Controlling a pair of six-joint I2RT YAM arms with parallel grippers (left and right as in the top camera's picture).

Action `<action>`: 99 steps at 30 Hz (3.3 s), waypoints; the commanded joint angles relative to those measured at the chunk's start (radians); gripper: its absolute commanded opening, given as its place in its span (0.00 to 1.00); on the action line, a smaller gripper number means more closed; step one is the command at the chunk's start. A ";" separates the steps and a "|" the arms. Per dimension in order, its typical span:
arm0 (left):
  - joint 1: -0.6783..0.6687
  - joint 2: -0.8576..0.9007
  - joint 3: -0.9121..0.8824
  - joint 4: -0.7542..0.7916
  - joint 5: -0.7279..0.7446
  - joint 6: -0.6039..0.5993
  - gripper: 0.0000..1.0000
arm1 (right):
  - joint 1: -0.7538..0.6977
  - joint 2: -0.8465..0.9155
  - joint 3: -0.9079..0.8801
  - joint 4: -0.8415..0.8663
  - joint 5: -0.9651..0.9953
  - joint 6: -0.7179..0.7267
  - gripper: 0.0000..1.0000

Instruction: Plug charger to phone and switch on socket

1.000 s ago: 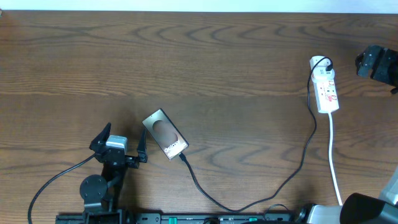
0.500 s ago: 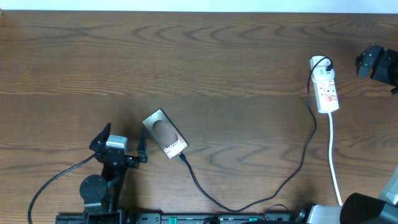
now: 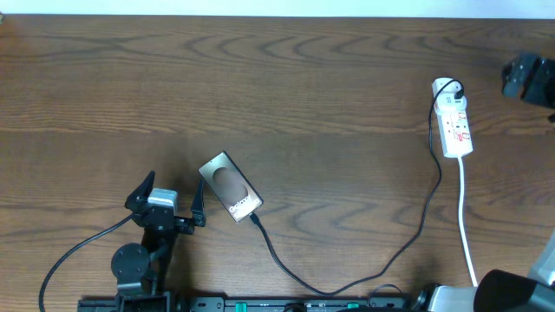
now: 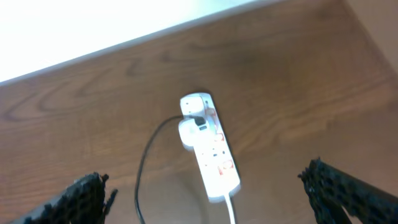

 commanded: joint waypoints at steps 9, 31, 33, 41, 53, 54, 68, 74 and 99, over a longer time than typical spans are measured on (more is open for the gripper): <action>0.005 -0.007 -0.014 -0.041 0.002 0.006 0.93 | 0.219 -0.364 -0.560 0.625 -0.076 0.000 0.99; 0.005 -0.007 -0.014 -0.041 0.002 0.006 0.93 | 0.334 -1.287 -1.720 1.320 -0.062 0.012 0.99; 0.005 -0.007 -0.014 -0.041 0.002 0.006 0.93 | 0.334 -1.346 -1.768 1.320 -0.053 0.012 0.99; 0.005 -0.007 -0.014 -0.041 0.002 0.006 0.93 | 0.334 -1.551 -1.783 1.085 0.032 0.012 0.99; 0.005 -0.007 -0.014 -0.041 0.002 0.006 0.93 | 0.335 -1.547 -1.783 0.974 0.156 0.120 0.99; 0.005 -0.007 -0.014 -0.041 0.002 0.006 0.93 | 0.335 -1.547 -1.783 0.974 0.154 0.121 0.99; 0.005 -0.007 -0.014 -0.041 0.002 0.006 0.93 | 0.335 -1.547 -1.783 0.975 0.152 0.135 0.99; 0.005 -0.007 -0.014 -0.041 0.002 0.006 0.93 | 0.335 -1.547 -1.783 0.975 0.152 0.135 0.99; 0.005 -0.007 -0.014 -0.041 0.002 0.006 0.93 | 0.335 -1.547 -1.783 0.975 0.152 0.135 0.99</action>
